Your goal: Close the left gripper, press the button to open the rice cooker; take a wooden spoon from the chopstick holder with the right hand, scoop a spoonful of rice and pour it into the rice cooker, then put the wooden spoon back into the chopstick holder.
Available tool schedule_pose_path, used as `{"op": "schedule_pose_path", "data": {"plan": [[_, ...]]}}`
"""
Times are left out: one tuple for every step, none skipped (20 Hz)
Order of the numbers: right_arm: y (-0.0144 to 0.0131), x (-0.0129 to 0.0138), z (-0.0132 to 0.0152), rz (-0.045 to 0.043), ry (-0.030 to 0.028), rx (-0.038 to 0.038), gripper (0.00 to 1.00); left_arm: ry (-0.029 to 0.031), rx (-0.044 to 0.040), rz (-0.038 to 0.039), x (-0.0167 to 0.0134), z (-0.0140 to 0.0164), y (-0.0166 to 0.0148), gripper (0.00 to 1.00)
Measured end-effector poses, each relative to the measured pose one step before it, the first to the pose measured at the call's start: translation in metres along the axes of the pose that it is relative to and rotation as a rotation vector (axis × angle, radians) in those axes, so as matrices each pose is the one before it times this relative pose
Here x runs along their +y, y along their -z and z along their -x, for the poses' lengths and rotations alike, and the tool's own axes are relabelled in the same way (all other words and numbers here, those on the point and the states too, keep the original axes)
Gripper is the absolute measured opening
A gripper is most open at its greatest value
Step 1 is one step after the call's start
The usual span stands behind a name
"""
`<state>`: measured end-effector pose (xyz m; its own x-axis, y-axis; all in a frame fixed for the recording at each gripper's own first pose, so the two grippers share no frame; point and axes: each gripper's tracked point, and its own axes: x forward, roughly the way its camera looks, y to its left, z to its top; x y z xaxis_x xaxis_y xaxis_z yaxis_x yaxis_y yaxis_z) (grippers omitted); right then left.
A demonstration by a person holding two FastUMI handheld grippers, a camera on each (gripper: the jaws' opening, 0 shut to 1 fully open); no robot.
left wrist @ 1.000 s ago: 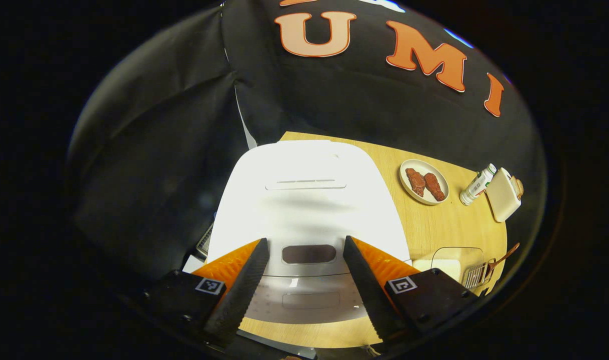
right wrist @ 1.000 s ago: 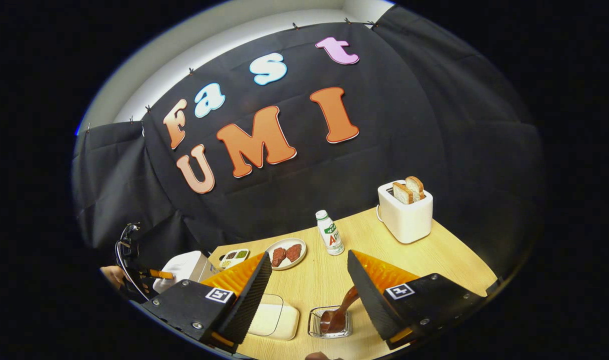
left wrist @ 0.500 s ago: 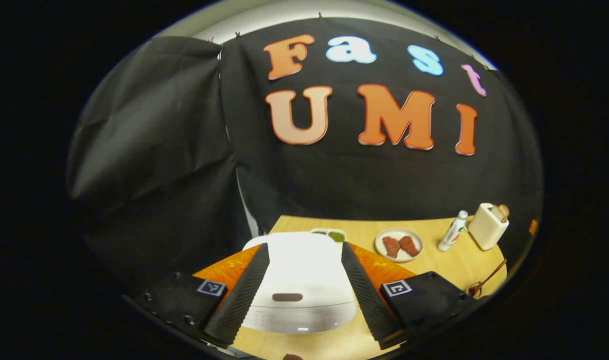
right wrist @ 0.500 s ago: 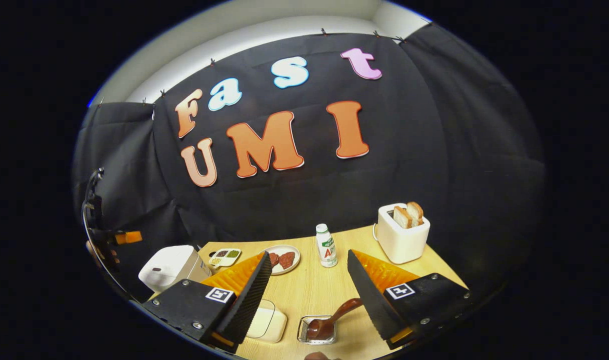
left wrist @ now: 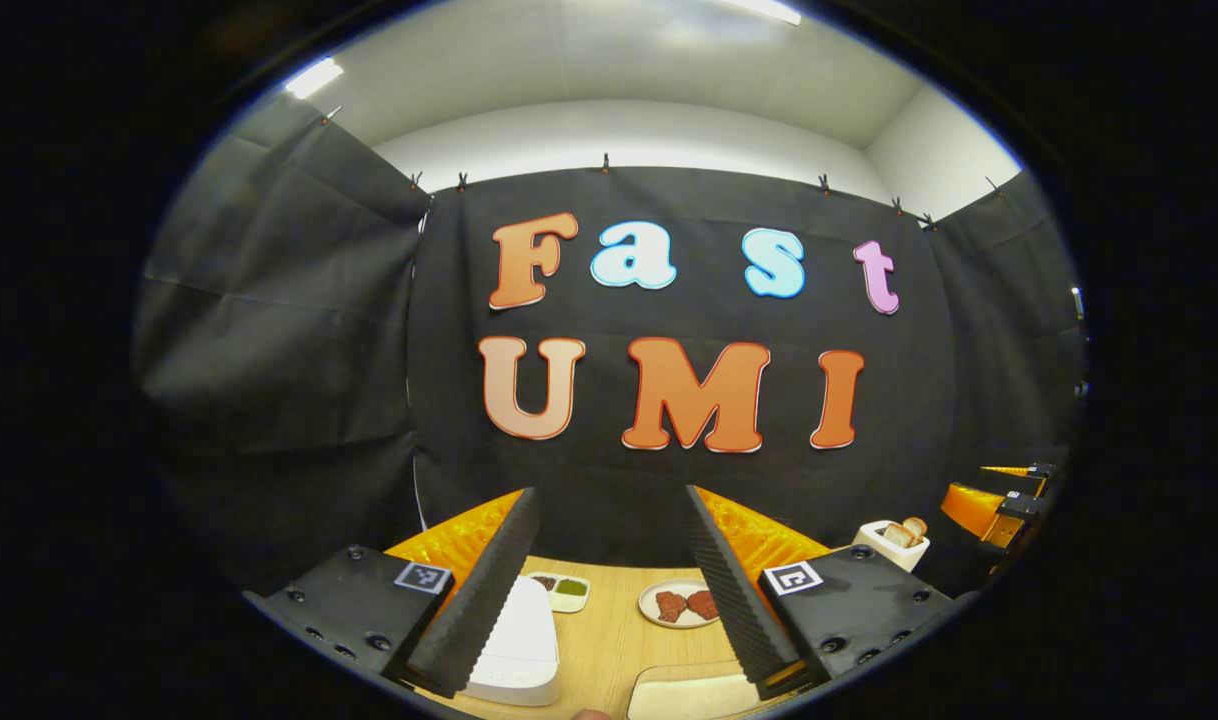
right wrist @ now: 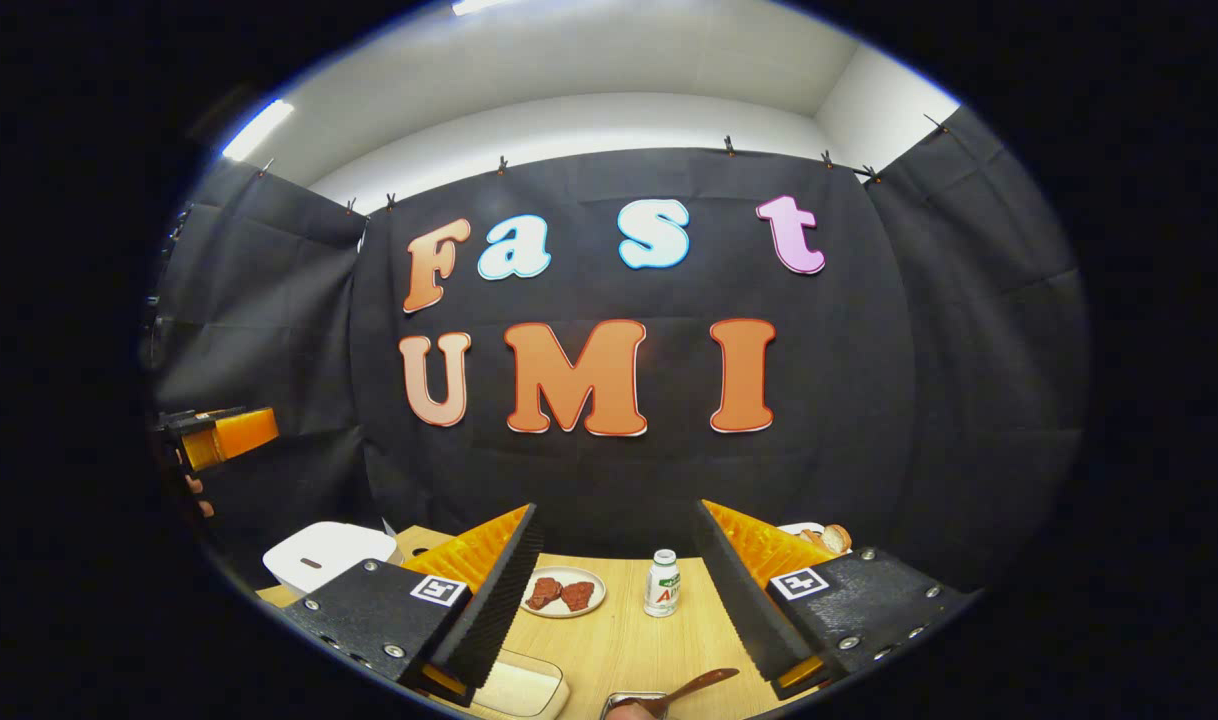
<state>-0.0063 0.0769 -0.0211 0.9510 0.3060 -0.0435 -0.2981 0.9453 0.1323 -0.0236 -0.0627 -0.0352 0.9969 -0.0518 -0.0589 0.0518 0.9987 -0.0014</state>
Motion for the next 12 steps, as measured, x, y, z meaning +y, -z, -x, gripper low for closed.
{"op": "schedule_pose_path", "data": {"plan": [[-0.00157, 0.00310, -0.00032, -0.01052, -0.01084, -0.00797, 0.95, -0.00226, -0.02254, -0.01258, -0.00311, 0.00306, -0.00450, 0.99], [-0.00044, 0.00028, -0.00025, -0.00862, 0.00148, -0.00285, 0.95, -0.00269, -0.00211, -0.01142, -0.00165, 0.00276, 0.00190, 0.99], [0.00050, -0.00134, -0.00134, -0.00686, -0.00319, -0.00520, 0.95, -0.00240, -0.00111, -0.00437, -0.00366, 0.00097, 0.00347, 0.99], [0.00009, -0.00041, -0.00080, -0.00243, 0.00095, -0.00387, 0.95, 0.00427, 0.00970, -0.00101, -0.00414, 0.00238, 0.00534, 0.98], [0.00164, -0.00409, -0.00049, -0.00412, 0.00650, 0.00058, 0.95, 0.00995, 0.00520, 0.00053, -0.00369, 0.00184, 0.00333, 0.98], [0.00130, -0.00089, -0.00128, -0.00429, 0.00331, 0.00009, 0.95, -0.00013, 0.01106, -0.00052, -0.00060, 0.00105, 0.00414, 0.99], [0.00070, -0.00222, -0.00056, -0.00197, 0.00377, 0.00051, 0.95, 0.00071, 0.00353, 0.00008, 0.00255, -0.00088, 0.00047, 0.99], [0.00087, -0.00086, -0.00081, 0.00111, -0.00128, 0.00327, 0.95, -0.00575, 0.00659, -0.00262, 0.00270, -0.00132, 0.00173, 0.99], [0.00207, -0.00125, -0.00042, 0.00392, 0.00424, 0.00461, 0.95, -0.00121, 0.00497, 0.00226, 0.00253, -0.00108, 0.00087, 0.98], [-0.00083, 0.00000, -0.00002, 0.00319, -0.00354, -0.00334, 0.95, -0.00248, 0.00291, 0.00241, 0.00232, -0.00132, 0.00005, 0.99], [-0.00032, -0.00061, -0.00083, 0.00405, 0.00408, 0.00201, 0.95, -0.00393, 0.00466, 0.00127, 0.00221, -0.00027, 0.00165, 0.99], [0.00108, -0.00039, -0.00030, 0.00450, -0.00151, 0.00076, 0.95, -0.00708, 0.00335, 0.00106, 0.00303, -0.00076, 0.00258, 0.99]]}}
